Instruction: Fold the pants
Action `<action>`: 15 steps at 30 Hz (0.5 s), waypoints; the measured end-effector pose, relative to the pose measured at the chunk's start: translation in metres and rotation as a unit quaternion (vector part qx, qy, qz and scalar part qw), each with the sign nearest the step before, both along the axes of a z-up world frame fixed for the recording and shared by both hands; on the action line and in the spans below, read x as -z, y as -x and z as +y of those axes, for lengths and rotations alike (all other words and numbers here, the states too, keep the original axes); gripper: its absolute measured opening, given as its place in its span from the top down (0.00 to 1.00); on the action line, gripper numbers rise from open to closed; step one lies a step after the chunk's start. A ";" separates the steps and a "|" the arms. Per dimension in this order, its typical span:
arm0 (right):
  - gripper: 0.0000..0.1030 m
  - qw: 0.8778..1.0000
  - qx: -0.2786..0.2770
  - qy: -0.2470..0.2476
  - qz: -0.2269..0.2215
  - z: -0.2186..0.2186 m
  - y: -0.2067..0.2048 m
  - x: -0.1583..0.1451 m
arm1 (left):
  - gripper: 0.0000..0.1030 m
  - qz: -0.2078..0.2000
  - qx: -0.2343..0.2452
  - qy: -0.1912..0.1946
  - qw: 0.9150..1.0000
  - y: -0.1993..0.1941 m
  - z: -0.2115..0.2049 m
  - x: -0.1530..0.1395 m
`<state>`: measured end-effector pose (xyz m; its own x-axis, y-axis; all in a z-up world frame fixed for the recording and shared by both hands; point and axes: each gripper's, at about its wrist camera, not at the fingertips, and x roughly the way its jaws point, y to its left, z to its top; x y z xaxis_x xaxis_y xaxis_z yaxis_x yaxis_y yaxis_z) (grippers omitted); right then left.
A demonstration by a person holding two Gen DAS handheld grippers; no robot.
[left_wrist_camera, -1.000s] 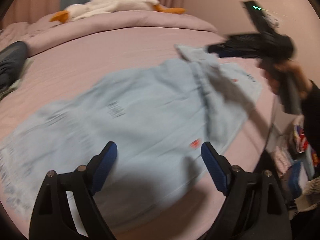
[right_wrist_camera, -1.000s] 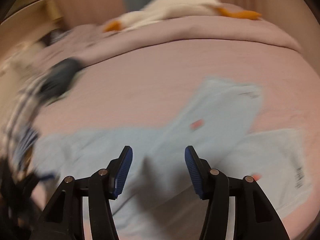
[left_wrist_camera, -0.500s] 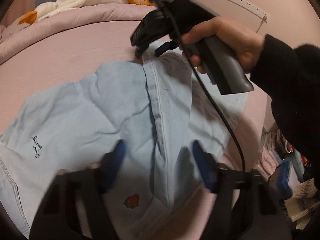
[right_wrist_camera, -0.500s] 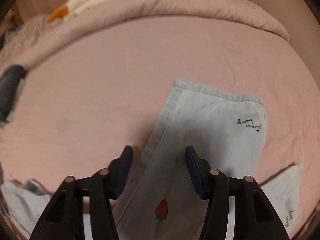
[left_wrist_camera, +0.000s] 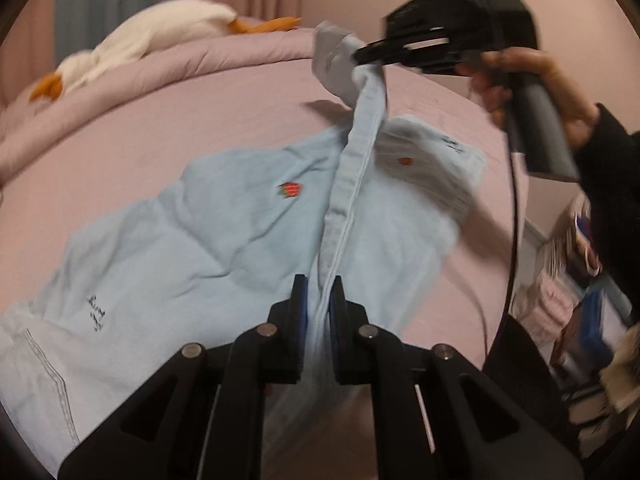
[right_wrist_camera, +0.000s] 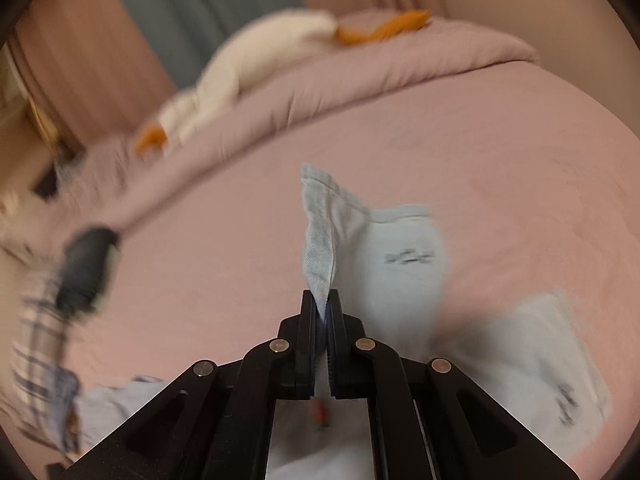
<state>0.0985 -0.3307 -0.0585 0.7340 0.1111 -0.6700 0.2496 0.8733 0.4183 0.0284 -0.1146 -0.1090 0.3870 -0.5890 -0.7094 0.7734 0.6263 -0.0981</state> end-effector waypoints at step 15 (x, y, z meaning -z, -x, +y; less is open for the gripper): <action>0.93 0.966 0.160 -0.203 -0.011 -0.072 0.114 0.103 | 0.87 -0.011 0.021 -0.062 0.998 0.008 -0.017 0.017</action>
